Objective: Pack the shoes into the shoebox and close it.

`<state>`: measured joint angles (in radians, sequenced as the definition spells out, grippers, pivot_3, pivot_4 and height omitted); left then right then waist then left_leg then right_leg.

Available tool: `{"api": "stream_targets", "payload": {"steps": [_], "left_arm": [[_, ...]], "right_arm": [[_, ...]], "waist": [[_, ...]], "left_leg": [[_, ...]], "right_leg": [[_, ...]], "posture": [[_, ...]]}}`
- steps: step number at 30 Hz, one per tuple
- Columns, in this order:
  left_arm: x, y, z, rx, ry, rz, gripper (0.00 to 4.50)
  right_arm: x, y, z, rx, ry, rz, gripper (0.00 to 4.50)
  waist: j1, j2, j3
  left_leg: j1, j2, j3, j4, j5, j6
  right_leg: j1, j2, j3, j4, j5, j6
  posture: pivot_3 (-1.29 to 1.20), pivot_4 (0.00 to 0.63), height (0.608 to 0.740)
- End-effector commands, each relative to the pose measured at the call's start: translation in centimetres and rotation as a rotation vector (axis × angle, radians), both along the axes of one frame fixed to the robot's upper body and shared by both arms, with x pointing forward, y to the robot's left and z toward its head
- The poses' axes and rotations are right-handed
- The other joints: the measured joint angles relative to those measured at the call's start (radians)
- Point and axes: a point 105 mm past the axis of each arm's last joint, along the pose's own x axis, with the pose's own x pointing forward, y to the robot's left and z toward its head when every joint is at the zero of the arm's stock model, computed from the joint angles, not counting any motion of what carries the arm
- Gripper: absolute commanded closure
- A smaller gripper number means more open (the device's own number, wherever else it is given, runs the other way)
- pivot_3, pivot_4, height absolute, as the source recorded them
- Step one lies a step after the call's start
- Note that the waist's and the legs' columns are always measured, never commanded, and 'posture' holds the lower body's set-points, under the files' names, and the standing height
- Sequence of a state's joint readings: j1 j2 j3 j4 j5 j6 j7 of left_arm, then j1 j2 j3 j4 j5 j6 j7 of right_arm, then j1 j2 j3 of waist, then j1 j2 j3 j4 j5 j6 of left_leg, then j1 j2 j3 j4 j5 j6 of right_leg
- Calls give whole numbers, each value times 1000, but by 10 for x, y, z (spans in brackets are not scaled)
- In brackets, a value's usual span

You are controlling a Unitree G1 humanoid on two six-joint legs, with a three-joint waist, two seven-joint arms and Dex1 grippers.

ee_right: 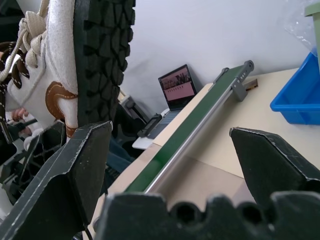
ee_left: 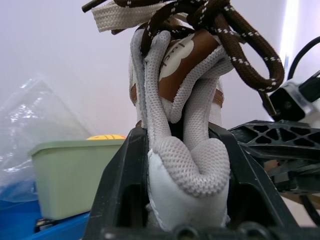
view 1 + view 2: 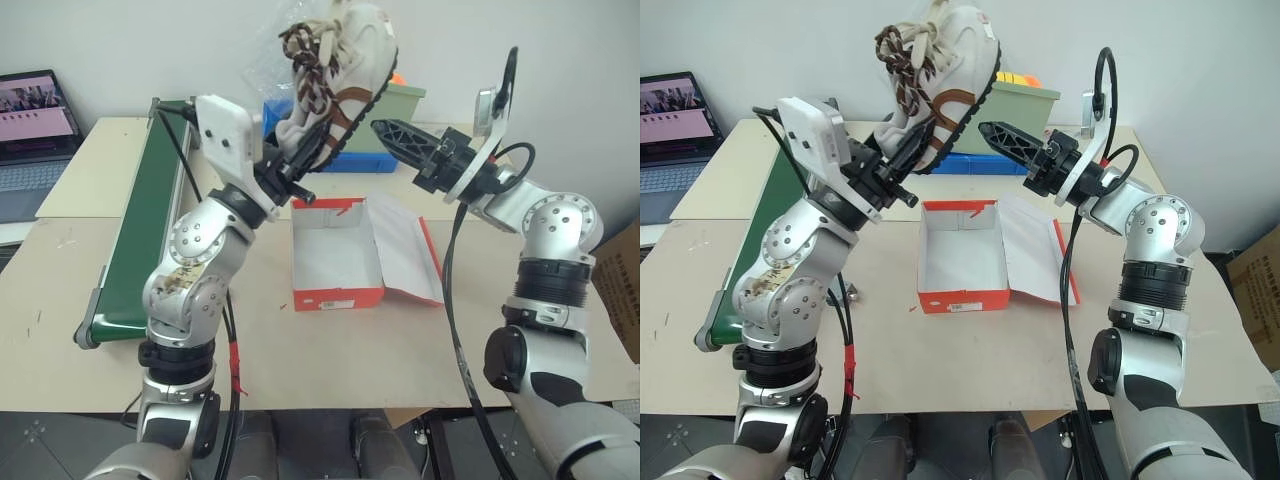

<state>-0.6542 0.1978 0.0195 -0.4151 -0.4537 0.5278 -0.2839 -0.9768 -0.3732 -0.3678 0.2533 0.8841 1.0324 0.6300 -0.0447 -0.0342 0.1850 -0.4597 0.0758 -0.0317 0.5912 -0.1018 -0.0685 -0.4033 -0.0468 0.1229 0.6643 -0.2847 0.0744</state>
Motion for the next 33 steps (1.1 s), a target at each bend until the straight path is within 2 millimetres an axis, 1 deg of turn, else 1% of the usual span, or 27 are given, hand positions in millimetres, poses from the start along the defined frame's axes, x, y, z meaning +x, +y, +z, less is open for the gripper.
{"api": "stream_targets", "payload": {"steps": [1, 3, 9, 14, 18, 21, 28, 32, 33], "left_arm": [[-13, -6, 10, -27, -53, -28, 3008], [-13, -6, 8, -26, -51, -26, 3008], [-9, 2, 4, -7, -51, 0, 3008], [-5, 7, 5, 3, -58, 16, 3008], [-6, -2, -1, 53, -70, -1, 3008], [-9, -11, -9, 56, -49, -30, 3008], [-18, -27, -17, 66, -41, -69, 3008], [-18, -27, -18, 68, -39, -68, 3008], [-18, -27, -18, 68, -38, -65, 3028]], "right_arm": [[-10, -2, 28, 37, -102, 6, 0], [-11, -3, 29, 36, -108, 8, 0], [-18, -13, 38, 24, -141, 15, 0], [-28, -14, 38, -22, -164, 62, 0], [-34, -9, 41, -24, -180, 103, 0], [-35, -5, 44, -28, -189, 110, 0], [-27, -5, 43, -21, -181, 81, 0], [-20, -6, 43, -11, -164, 57, 0], [-19, -6, 43, -8, -160, 53, 257]], "waist": [[0, 0, 0], [0, 0, 0], [2, 0, 0], [2, 0, 0], [0, 0, 0], [1, 0, 0], [2, 0, 0], [2, 0, 0], [2, 0, 0]], "left_leg": [[0, 0, 0, 0, 0, 0], [0, 0, 0, 0, 0, 0], [0, 0, 0, 0, 0, 0], [0, 0, 0, 0, 0, 0], [0, 0, 0, 0, 0, 0], [0, 0, 0, 0, 0, 0], [0, 0, 0, 0, 0, 0], [0, 0, 0, 0, 0, 0], [0, 0, 0, 0, 0, 0]], "right_leg": [[0, 0, 0, 0, 0, 0], [0, 0, 0, 0, 0, 0], [0, 0, 0, 0, 0, 0], [0, 0, 0, 0, 0, 0], [0, 0, 0, 0, 0, 0], [0, 0, 0, 0, 0, 0], [0, 0, 0, 0, 0, 0], [0, 0, 0, 0, 0, 0], [0, 0, 0, 0, 0, 0]], "posture": [[0, 150, 740], [0, 150, 740], [0, 150, 740], [0, 150, 740], [0, 150, 740], [0, 150, 740], [0, 150, 740], [0, 150, 740], [0, 150, 740]]}}
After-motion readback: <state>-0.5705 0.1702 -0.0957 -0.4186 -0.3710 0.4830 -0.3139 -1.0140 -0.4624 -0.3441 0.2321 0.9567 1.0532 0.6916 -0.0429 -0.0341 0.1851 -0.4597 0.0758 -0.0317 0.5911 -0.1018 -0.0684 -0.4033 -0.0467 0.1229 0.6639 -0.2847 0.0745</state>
